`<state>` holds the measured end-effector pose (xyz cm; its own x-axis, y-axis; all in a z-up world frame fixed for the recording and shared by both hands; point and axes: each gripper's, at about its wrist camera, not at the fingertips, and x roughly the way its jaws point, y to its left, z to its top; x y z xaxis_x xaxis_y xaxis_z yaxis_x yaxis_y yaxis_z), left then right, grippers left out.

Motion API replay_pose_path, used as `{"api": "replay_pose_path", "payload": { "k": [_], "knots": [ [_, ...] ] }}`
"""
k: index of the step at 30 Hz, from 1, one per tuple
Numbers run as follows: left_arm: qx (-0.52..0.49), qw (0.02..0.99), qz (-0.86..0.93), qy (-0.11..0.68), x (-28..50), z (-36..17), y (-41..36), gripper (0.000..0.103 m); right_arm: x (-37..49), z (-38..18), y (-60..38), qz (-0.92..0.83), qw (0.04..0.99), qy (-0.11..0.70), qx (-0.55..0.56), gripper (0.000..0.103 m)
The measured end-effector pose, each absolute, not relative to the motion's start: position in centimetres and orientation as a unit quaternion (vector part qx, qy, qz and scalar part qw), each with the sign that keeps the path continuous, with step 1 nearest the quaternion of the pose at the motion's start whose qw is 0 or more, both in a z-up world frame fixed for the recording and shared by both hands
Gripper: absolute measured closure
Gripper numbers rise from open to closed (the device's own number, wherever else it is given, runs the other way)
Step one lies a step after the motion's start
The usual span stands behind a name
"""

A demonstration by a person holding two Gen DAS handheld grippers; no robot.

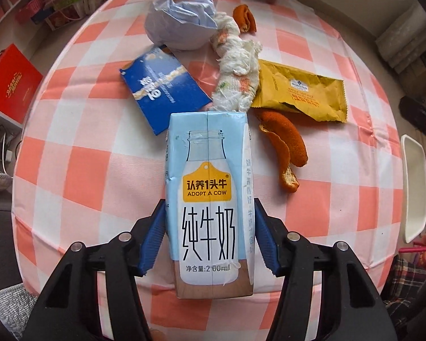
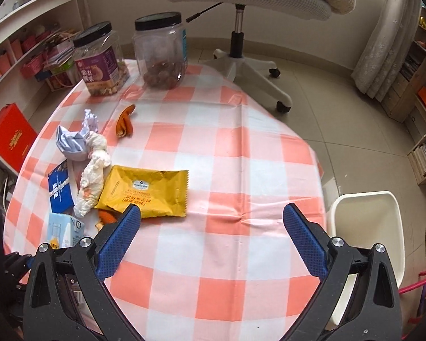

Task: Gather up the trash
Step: 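Grasp the blue milk carton with the left tool and lift it, then grasp the orange peel with the right tool and lift it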

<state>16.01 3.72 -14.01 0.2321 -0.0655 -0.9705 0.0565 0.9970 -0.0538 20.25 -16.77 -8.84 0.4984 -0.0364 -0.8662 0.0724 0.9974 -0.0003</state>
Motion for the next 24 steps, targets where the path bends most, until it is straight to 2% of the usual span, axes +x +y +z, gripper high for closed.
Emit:
{"api": "replay_pose_path", "payload": {
  "k": [4,12,14,16,17,19,24],
  "knots": [
    [-0.037,0.811,-0.025,0.583,14.8,-10.6,7.0,0.045,20.9,-11.3,-14.4,0.02,0.835,0.547,0.046,0.007],
    [-0.082,0.845,-0.001,0.528,16.0,-5.8,10.4,0.045,21.2,-14.8,-8.3,0.08,0.817,0.57,-0.005,0.008],
    [-0.08,0.849,0.004,0.523,16.2,-5.7,10.7,0.045,21.4,-15.8,-7.2,0.091,0.812,0.576,-0.021,0.021],
    [-0.077,0.85,0.006,0.521,16.1,-5.7,11.0,0.045,21.7,-16.5,-6.4,0.09,0.809,0.58,-0.041,0.051],
    [-0.075,0.85,0.007,0.521,16.2,-5.7,11.2,0.045,21.6,-16.4,-6.3,0.085,0.815,0.571,-0.052,0.054],
    [-0.075,0.85,0.009,0.521,16.3,-5.9,11.4,0.045,21.7,-16.0,-6.2,0.092,0.816,0.569,-0.04,0.084],
    [-0.086,0.856,0.024,0.51,16.0,-5.6,12.4,0.045,21.5,-13.7,-6.4,0.109,0.829,0.548,-0.008,0.087]
  ]
}}
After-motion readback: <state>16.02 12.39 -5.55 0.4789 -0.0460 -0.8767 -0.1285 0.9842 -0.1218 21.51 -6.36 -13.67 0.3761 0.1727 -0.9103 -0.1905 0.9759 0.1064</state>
